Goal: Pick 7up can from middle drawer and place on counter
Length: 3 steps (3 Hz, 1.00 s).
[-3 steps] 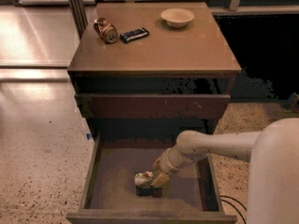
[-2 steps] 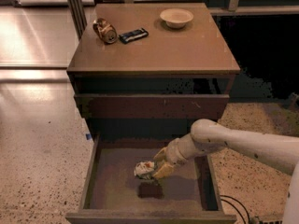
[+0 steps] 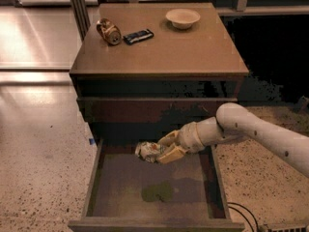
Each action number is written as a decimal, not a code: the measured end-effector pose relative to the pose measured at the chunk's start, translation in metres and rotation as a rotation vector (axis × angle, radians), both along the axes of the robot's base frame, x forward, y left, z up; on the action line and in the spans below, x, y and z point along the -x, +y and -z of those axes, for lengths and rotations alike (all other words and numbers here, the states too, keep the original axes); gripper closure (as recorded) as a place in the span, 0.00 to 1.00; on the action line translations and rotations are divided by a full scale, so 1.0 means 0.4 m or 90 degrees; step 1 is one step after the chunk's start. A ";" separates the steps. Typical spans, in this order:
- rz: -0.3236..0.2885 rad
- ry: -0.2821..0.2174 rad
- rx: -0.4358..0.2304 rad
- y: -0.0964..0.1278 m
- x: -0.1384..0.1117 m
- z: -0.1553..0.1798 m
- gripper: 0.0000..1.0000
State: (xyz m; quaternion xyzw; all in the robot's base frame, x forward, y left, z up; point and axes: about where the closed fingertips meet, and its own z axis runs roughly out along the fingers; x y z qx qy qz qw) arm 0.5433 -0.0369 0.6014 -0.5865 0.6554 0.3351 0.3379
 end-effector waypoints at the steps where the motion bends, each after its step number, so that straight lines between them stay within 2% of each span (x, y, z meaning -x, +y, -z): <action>1: -0.011 -0.022 -0.019 0.000 -0.055 -0.150 1.00; 2: -0.028 -0.050 -0.010 0.006 -0.086 -0.295 1.00; 3: -0.028 -0.050 -0.010 0.006 -0.086 -0.295 1.00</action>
Offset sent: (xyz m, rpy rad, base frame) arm 0.0491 0.0003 0.1816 -0.0062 -0.1262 0.0628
